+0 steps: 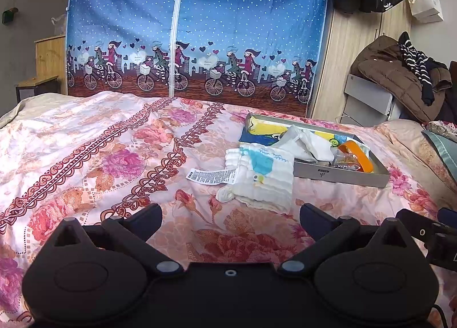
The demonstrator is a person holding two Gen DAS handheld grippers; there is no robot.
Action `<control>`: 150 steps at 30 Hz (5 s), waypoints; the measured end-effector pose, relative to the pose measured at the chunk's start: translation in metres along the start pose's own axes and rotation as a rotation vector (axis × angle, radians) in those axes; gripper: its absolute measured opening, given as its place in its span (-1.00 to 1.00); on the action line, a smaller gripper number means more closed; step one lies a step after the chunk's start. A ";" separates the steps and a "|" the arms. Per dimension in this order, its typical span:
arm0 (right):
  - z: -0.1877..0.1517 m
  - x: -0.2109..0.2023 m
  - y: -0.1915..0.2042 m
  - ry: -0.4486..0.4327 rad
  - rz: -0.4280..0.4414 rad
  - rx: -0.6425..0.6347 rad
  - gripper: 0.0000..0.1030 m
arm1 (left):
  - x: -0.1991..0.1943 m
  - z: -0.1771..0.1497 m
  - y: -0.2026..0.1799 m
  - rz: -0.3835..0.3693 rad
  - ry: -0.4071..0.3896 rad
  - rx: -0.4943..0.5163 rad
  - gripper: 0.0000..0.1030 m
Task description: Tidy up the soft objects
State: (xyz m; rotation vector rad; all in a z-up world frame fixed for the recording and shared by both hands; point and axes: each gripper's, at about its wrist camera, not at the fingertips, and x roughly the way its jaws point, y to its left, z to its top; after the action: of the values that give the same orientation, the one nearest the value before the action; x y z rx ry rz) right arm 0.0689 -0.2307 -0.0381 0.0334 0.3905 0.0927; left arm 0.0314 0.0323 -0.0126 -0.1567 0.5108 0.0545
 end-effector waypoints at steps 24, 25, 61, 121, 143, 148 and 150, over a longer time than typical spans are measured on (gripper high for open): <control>-0.003 0.003 0.001 0.031 0.006 0.000 0.99 | 0.007 0.002 0.000 -0.022 0.008 0.009 0.99; -0.002 0.004 0.001 0.032 0.007 -0.001 0.99 | 0.007 0.002 -0.001 -0.021 0.007 0.010 0.99; 0.021 0.210 0.077 0.287 0.248 -0.222 0.99 | 0.117 0.026 0.061 0.202 0.034 -0.302 0.99; 0.029 0.080 -0.129 0.291 -0.202 0.052 -0.92 | 0.117 0.008 -0.001 -0.023 0.057 0.076 0.99; 0.015 0.107 -0.102 0.363 0.107 0.096 -0.68 | 0.129 0.000 -0.024 -0.127 0.054 0.202 0.99; 0.027 0.098 -0.088 0.293 0.029 -0.044 -0.88 | 0.130 -0.002 -0.027 -0.140 0.046 0.225 0.99; 0.032 0.098 -0.087 0.279 -0.025 -0.094 -0.89 | 0.129 -0.002 -0.028 -0.146 0.036 0.227 0.99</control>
State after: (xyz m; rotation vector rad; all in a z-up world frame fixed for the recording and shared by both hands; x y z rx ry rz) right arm 0.1789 -0.3079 -0.0501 -0.0782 0.6651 0.0908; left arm 0.1453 0.0059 -0.0740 0.0273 0.5365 -0.1484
